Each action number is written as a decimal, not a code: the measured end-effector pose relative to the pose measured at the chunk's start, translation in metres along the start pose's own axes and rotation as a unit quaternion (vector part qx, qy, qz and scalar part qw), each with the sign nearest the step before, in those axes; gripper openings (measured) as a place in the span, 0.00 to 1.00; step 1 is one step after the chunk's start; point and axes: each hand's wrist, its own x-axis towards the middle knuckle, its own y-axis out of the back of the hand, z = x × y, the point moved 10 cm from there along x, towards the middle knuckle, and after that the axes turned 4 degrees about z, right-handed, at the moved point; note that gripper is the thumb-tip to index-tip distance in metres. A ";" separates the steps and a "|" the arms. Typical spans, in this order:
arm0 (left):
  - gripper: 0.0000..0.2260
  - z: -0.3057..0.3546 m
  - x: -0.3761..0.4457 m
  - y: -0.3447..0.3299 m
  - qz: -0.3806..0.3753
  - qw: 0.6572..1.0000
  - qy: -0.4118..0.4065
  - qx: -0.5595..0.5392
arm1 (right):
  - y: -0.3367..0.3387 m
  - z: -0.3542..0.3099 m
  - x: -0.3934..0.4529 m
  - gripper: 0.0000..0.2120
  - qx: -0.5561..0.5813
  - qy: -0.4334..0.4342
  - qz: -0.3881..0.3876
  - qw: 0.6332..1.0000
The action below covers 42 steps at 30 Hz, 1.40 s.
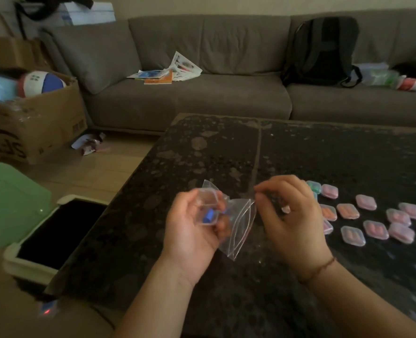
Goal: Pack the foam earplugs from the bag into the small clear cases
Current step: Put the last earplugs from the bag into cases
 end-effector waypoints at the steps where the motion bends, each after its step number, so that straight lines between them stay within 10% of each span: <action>1: 0.17 0.002 0.001 0.004 0.018 0.999 -0.002 -0.043 | -0.003 0.011 -0.001 0.06 -0.033 -0.026 -0.012 0.999; 6: 0.17 0.008 0.008 0.033 0.126 0.983 -0.039 -0.130 | -0.048 0.048 -0.022 0.08 -0.190 -0.067 -0.199 0.959; 14: 0.19 0.005 0.028 0.055 0.197 0.969 -0.063 -0.132 | -0.095 0.044 -0.020 0.11 -0.184 -0.045 -0.283 0.940; 34: 0.18 0.005 0.035 0.056 0.187 0.979 -0.052 -0.070 | -0.051 0.032 -0.024 0.11 -0.083 -0.029 -0.273 0.958; 42: 0.15 0.011 0.005 0.012 0.119 0.987 -0.105 0.005 | -0.004 -0.014 -0.010 0.11 0.075 -0.110 -0.129 0.983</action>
